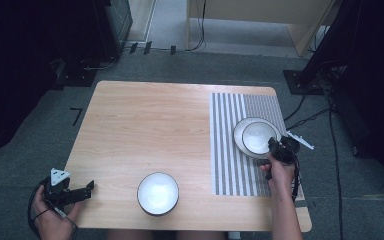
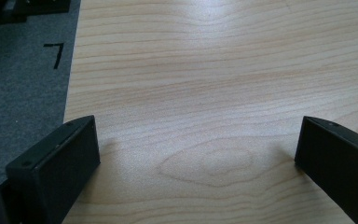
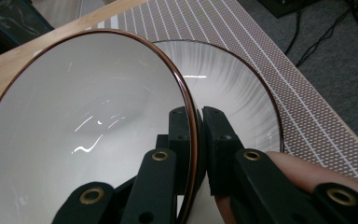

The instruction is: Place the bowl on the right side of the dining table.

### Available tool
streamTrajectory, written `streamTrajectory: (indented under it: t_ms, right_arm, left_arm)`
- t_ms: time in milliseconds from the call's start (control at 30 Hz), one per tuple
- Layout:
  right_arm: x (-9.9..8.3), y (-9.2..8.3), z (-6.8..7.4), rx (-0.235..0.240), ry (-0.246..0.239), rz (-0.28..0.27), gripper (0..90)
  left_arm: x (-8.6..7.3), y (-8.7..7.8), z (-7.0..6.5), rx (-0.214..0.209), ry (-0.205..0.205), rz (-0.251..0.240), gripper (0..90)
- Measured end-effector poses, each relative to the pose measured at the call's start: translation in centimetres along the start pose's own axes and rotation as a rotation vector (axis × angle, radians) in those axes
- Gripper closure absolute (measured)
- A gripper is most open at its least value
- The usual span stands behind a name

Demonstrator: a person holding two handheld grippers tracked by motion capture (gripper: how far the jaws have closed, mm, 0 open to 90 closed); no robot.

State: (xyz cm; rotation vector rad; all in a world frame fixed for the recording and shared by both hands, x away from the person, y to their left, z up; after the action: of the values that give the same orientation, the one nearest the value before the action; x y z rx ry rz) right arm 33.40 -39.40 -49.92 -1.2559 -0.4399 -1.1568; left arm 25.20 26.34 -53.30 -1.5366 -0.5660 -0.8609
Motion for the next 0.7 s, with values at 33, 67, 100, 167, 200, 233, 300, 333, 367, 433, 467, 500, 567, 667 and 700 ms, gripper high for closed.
streamTrajectory:
  t_ms: [33,67,100,167,200,233,300,333,367,433,467,500,567,667,700]
  right_arm:
    - [0.03,0.07,-0.04,0.000,0.009,0.001,83.6]
    - [0.06,0.14,-0.08,0.000,0.010,0.001,83.5]
    - [0.09,0.19,-0.09,-0.001,0.017,-0.001,83.5]
    - [0.16,0.30,-0.17,-0.007,0.024,-0.002,83.4]
    - [0.19,0.33,-0.19,-0.006,0.035,0.002,83.3]
    - [0.21,0.36,-0.23,-0.003,0.035,0.004,83.2]
    - [0.24,0.42,-0.29,0.002,0.041,0.003,82.6]
    - [0.26,0.44,-0.30,0.002,0.051,0.004,82.2]
    - [0.28,0.46,-0.32,0.005,0.057,0.003,81.9]
    - [0.28,0.47,-0.27,0.005,0.058,0.000,81.7]
    - [0.28,0.49,-0.30,0.008,0.062,-0.002,81.1]
    - [0.30,0.50,-0.29,0.015,0.072,-0.008,80.4]
    - [0.33,0.55,-0.33,0.018,0.078,-0.017,79.0]
    - [0.40,0.54,-0.37,0.021,0.089,-0.018,76.3]
    - [0.39,0.56,-0.40,0.019,0.092,-0.018,76.3]
  left_arm:
    - [0.00,0.00,0.00,0.000,0.000,0.000,0.0]
    - [0.00,0.00,0.00,0.000,0.000,0.000,0.0]
    - [0.00,0.00,0.00,0.000,0.000,0.000,0.0]
    - [0.00,0.00,0.00,0.000,0.000,0.000,0.0]
    - [0.00,0.00,0.00,0.000,0.000,0.000,0.0]
    - [0.00,0.00,0.00,0.000,0.000,0.000,0.0]
    - [0.00,0.00,0.00,0.000,0.000,0.001,0.0]
    - [0.00,0.00,0.00,0.000,0.000,0.000,0.0]
    - [0.00,0.00,0.00,0.000,0.000,0.000,0.0]
    - [0.00,0.00,0.00,0.000,0.000,0.000,0.0]
    - [0.00,0.00,0.00,0.000,0.000,0.000,0.0]
    - [0.00,0.00,0.00,0.000,0.000,0.000,0.0]
    - [0.00,0.00,0.00,0.000,0.000,0.000,0.0]
    - [0.00,0.00,0.00,0.000,0.000,0.000,0.0]
    - [0.00,0.00,0.00,0.000,0.000,0.000,0.0]
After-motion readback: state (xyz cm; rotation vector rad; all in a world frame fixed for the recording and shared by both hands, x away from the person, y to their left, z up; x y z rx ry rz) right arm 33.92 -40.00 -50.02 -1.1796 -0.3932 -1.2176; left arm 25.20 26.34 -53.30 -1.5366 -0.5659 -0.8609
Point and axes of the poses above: each handheld gripper's, and its own axes: y roughly forward along the jaws, x roughly out of its top, z roughly to its left, the point moved 2 cm from there along y, roughly forward along the jaws, and after that the axes turned 7 degrees about -z, right-handed, at the moved point
